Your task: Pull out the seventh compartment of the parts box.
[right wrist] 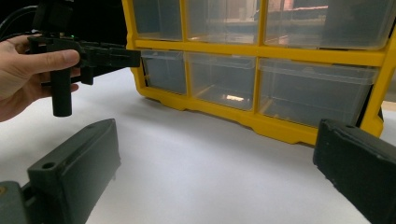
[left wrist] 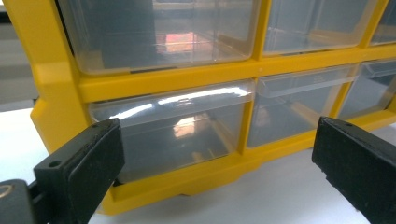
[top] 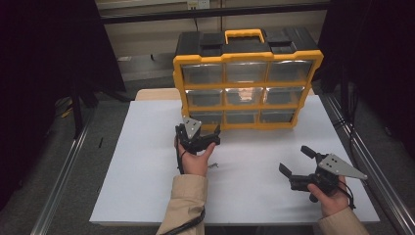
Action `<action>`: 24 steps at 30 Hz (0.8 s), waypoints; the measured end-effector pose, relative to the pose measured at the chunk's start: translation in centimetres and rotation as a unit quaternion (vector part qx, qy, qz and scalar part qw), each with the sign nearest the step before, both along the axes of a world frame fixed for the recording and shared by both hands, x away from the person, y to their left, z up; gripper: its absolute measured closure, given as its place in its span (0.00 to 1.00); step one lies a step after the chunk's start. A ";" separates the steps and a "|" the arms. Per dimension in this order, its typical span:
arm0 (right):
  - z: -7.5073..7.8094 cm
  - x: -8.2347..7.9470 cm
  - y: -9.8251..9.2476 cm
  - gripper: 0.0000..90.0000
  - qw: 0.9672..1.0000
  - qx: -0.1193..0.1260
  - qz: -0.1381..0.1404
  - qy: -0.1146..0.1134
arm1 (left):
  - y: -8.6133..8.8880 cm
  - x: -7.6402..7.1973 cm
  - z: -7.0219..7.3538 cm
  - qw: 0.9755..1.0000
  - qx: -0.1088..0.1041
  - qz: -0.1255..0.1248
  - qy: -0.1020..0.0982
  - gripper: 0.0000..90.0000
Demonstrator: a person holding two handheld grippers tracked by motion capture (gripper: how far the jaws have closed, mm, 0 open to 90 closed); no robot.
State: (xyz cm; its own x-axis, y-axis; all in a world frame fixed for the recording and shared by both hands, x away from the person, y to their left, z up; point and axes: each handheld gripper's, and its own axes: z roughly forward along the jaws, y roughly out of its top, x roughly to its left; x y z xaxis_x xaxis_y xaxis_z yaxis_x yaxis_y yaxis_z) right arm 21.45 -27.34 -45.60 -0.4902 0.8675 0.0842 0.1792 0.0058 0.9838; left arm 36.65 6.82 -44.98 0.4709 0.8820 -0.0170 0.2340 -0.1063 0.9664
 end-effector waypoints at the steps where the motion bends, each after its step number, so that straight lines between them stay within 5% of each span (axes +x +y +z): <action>1: 0.0 0.0 0.0 0.00 1.000 0.000 0.000 -0.001 | -0.1 0.0 0.0 1.000 0.007 0.000 -0.004 0.02; 8: 0.0 0.1 0.1 0.00 1.000 -0.002 0.003 0.001 | -0.4 0.2 0.3 0.999 0.042 0.009 -0.021 0.04; 13: 0.0 0.0 0.0 0.00 1.000 -0.001 0.001 0.000 | -1.0 0.4 0.2 0.999 0.037 0.017 -0.022 0.04; 21: 0.0 0.1 -0.1 0.00 1.000 0.001 0.001 -0.001 | -1.7 0.9 -0.1 0.997 0.066 0.029 -0.026 0.04; 24: -0.1 0.1 -0.1 0.00 1.000 0.001 0.003 0.000 | -1.8 1.1 -0.2 0.998 0.057 0.029 -0.026 0.05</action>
State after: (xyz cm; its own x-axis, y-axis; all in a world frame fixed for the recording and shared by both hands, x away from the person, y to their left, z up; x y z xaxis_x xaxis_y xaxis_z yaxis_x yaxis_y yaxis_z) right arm 21.57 -27.43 -45.66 -0.4956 0.8643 0.0854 0.1782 0.0050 0.9840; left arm 37.74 4.98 -45.20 0.4163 0.9029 0.1075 0.1925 -0.2031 0.9601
